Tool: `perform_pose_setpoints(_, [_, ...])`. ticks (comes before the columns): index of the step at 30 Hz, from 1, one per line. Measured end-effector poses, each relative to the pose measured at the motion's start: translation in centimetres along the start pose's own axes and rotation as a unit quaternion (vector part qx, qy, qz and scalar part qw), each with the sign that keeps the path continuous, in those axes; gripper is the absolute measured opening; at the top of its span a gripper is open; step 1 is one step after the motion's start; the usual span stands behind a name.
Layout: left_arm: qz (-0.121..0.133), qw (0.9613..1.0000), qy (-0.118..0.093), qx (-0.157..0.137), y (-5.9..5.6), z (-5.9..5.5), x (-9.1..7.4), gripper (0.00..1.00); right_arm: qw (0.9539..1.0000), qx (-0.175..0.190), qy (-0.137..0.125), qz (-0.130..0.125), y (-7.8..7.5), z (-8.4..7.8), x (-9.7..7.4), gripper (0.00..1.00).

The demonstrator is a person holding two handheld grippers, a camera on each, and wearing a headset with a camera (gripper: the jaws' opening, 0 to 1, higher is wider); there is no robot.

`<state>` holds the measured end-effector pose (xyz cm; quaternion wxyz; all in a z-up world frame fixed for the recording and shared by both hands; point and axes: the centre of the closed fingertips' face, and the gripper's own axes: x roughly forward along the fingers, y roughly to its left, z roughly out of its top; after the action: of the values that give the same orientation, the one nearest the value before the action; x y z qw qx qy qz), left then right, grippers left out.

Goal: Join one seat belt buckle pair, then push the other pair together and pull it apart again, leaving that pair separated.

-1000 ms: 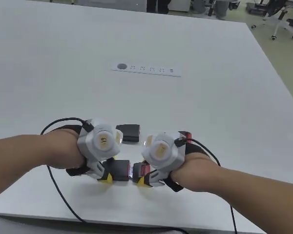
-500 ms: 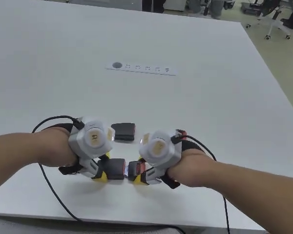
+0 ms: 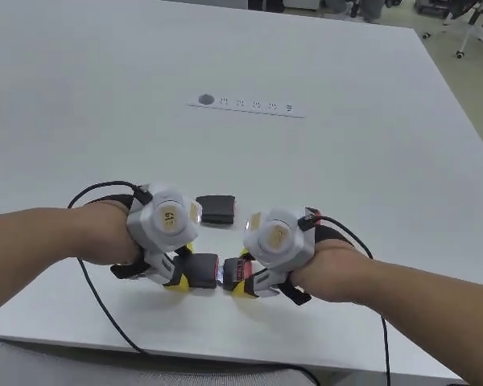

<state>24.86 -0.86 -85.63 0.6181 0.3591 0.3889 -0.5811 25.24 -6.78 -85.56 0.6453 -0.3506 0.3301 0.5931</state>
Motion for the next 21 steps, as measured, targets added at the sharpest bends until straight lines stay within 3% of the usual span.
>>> perform_pose_setpoints(21, [0.002,0.9998,0.02,0.003,0.04,-0.03,0.06,0.34,0.9998,0.017,-0.005,0.005,-0.02,-0.01,0.15,0.35])
